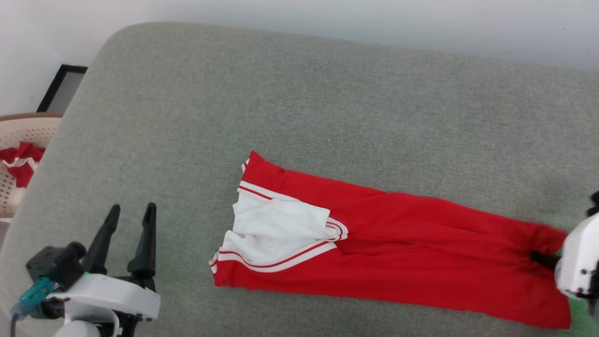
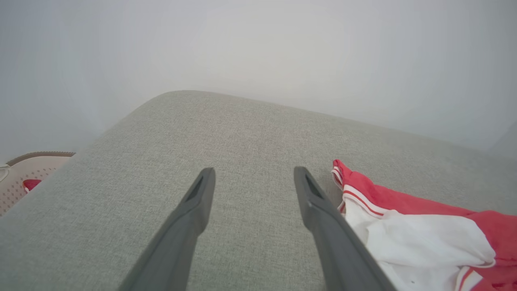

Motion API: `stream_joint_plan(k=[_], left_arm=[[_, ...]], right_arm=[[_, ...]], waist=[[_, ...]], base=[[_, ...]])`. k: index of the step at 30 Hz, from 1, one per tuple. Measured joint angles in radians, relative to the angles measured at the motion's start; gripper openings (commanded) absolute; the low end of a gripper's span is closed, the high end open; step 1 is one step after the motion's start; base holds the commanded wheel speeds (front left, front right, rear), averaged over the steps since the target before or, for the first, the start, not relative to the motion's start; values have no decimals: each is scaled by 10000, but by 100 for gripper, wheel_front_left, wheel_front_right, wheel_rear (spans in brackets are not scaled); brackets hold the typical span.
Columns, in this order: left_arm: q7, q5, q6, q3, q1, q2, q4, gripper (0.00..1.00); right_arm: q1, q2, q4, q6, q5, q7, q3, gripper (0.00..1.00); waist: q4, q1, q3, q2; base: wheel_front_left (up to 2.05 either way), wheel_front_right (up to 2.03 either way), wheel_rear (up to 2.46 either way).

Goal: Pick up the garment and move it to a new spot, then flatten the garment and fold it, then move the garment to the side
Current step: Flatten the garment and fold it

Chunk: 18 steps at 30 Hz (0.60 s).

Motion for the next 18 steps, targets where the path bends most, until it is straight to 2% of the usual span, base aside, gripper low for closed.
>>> stream_joint_plan(k=[5,12,15,18], left_arm=[[0,393,-414,600,219,-320,94,100],[0,821,-779,1122,366,-589,188,100],[0,932,-874,1229,372,-652,232,100],[0,970,-961,1348,418,-727,293,100]], right_arm=[[-109,-640,351,-2,-454,-261,-677,0],[-411,-1565,1310,-4,-1273,-853,-1442,0],[-616,-1618,1486,-4,-1310,-867,-1379,0],[-721,-1429,1212,-4,-817,-731,-1143,0]], waist=[[-136,0,-31,0],[-337,1,-57,0],[-444,0,-73,0],[-557,0,-111,0]], base=[[0,0,0],[0,0,0],[0,0,0],[0,0,0]])
